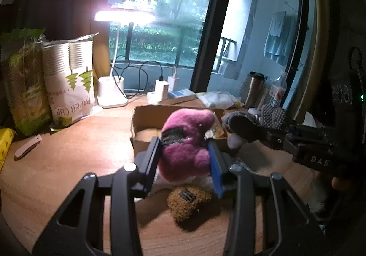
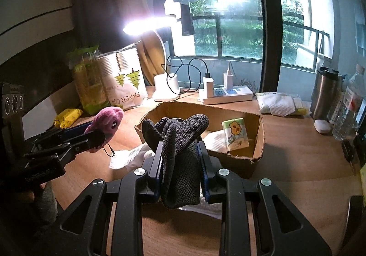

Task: Organize soft objects
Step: 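Carry the pink plush and the grey glove up toward the box with both grippers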

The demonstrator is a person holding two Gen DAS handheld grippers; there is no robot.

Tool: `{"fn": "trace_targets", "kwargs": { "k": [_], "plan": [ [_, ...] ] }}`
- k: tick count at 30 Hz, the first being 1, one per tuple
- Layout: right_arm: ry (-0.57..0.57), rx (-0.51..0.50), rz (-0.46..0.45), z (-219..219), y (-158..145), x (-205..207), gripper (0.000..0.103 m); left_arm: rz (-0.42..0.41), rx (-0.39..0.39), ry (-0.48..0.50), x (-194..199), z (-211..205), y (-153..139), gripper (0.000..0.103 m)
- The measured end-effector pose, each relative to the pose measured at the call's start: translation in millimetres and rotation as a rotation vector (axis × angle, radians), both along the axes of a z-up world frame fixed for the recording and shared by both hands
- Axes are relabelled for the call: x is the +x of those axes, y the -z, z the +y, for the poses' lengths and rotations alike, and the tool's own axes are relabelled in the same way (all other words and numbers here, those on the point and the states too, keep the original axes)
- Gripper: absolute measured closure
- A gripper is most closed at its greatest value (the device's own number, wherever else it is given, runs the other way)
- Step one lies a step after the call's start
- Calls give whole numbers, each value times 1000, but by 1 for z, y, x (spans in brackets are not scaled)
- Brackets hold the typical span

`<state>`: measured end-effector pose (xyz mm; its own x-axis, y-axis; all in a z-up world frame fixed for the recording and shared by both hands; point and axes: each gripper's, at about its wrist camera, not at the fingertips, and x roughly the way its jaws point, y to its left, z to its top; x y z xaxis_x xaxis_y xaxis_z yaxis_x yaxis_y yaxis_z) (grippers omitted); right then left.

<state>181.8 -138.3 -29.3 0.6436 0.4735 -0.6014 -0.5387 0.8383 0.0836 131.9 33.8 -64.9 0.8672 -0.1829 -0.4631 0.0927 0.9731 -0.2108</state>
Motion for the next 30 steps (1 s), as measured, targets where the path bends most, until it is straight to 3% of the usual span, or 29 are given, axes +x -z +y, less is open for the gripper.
{"fn": "trace_targets", "kwargs": {
  "k": [30],
  "plan": [
    [-8, -3, 10, 17, 7, 73, 75, -29, -3, -7, 76, 13, -1, 62]
  ]
}}
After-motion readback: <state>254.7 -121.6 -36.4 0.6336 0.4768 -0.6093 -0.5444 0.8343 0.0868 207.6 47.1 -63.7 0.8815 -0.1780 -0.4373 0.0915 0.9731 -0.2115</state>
